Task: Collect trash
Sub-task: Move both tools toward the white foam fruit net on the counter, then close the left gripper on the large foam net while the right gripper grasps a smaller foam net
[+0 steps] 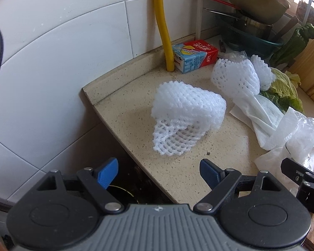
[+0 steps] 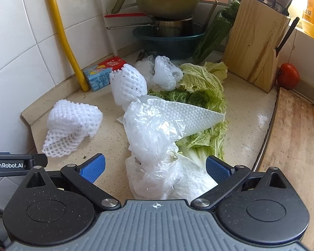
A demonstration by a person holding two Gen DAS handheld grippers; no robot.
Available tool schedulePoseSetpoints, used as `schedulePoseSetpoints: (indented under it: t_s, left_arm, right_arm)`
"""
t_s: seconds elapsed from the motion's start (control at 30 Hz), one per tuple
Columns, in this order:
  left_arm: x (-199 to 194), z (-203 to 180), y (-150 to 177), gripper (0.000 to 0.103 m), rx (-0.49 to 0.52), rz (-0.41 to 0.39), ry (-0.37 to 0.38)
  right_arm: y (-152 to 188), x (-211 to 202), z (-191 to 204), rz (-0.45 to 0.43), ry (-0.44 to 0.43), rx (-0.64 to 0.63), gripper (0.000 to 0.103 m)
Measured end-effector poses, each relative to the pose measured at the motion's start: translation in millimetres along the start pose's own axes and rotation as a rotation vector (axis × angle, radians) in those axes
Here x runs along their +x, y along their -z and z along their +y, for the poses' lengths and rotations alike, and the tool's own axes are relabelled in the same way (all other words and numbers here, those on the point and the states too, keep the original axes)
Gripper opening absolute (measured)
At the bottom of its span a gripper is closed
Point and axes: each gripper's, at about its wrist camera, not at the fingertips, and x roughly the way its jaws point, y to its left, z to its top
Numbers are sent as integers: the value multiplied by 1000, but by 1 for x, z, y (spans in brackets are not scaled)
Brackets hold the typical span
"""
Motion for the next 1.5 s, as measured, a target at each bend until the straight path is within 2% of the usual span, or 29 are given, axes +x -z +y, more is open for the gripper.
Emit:
schedulePoseSetpoints:
  t_s: [0.4, 0.53, 0.73, 0.87, 0.93, 1.1, 1.23, 1.3, 1.5]
  left_arm:
    - [17, 4, -11, 82, 19, 13, 2]
    - [22, 10, -19, 82, 11, -4, 3]
    - [30, 8, -32, 82, 73, -35, 22]
    - [30, 3, -46, 83, 127, -99, 63]
    - [36, 0, -54, 84, 166, -88, 75]
    - [45, 8, -53, 85, 197, -61, 146]
    - [58, 8, -46, 85, 230, -17, 176]
    - [65, 8, -42, 85, 230, -3, 192]
    - [82, 4, -41, 85, 244, 16, 234]
  right_arm:
    - [-5, 7, -2, -6, 48, 18, 103]
    - [-8, 7, -2, -19, 76, 19, 103]
    - [-13, 1, -3, -61, 122, 12, 103]
    - [-17, -1, -5, -82, 155, -5, 103]
    - [-20, 0, -7, -75, 164, 2, 103]
    - [-32, -7, -1, -111, 145, -22, 103]
    - [-50, -5, 9, -130, 90, -68, 103]
    - [-59, 4, 18, -135, 63, -118, 103]
    - [-84, 55, 67, -57, -60, -295, 103]
